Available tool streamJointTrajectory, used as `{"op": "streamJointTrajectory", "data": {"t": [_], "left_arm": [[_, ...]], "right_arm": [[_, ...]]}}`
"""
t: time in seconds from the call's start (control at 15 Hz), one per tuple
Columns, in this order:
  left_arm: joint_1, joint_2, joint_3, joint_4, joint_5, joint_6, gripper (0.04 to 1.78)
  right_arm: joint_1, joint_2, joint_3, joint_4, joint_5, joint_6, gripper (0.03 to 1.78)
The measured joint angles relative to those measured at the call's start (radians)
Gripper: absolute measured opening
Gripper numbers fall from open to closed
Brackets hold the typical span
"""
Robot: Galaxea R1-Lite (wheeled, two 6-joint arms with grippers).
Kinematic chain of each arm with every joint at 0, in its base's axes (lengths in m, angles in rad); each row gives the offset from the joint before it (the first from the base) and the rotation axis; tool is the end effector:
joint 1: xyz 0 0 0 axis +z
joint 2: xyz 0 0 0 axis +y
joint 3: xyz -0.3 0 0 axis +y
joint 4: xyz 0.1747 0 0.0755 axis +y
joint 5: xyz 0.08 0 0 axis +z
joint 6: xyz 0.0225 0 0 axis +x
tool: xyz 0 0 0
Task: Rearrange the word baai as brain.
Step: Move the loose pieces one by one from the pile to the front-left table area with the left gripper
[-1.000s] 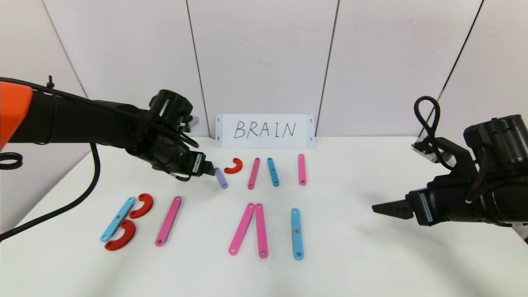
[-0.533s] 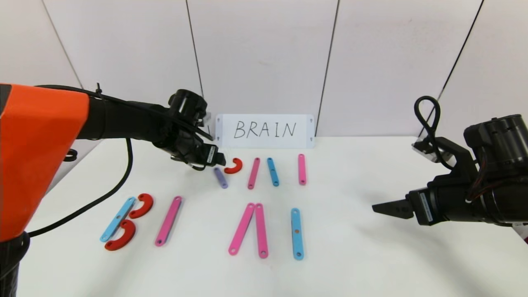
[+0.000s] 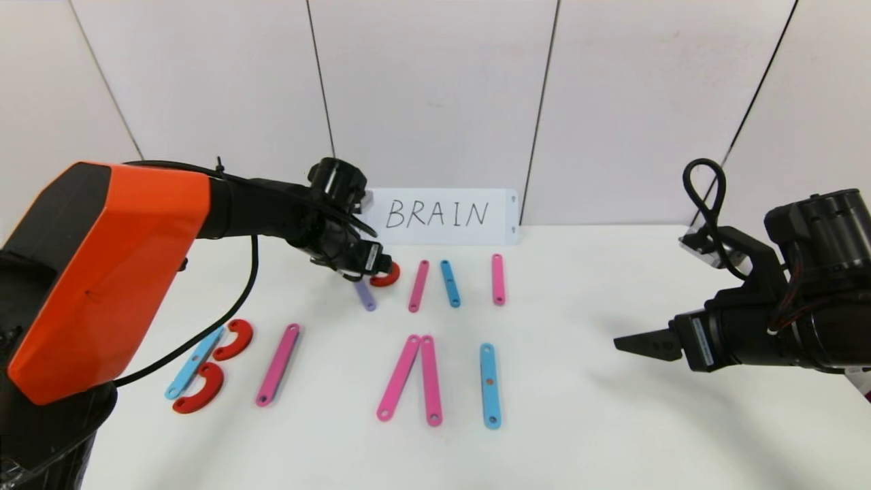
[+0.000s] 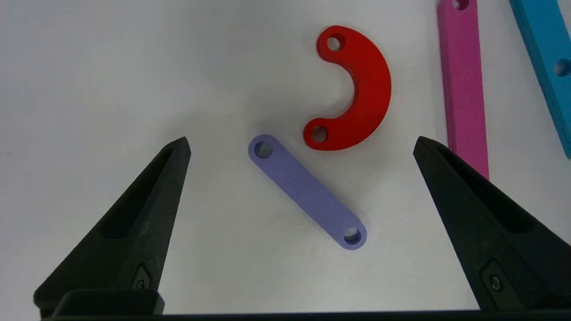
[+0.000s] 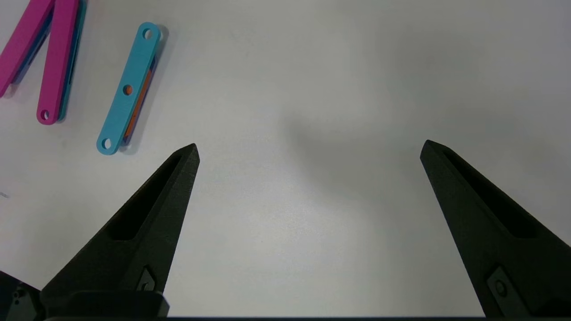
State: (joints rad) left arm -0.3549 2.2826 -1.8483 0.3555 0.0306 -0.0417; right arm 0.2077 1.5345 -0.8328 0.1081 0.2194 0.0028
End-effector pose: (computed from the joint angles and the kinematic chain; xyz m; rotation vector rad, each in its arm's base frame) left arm 0.4300 -0.1586 0.1493 0.1127 0.7843 -0.2908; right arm 0.2354 0.0546 0.1709 0.0074 0.8163 0.4022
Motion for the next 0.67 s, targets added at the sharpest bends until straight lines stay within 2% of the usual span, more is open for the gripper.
{"op": "streamJointTrajectory", "data": {"t": [0.67], "left_arm": [[-0.028,0.093,-0.068,-0.032,0.007,0.038,1.75]], "right_arm": [[0.001,0.001,0.003,0.000,0.000,0.000,1.74]]}}
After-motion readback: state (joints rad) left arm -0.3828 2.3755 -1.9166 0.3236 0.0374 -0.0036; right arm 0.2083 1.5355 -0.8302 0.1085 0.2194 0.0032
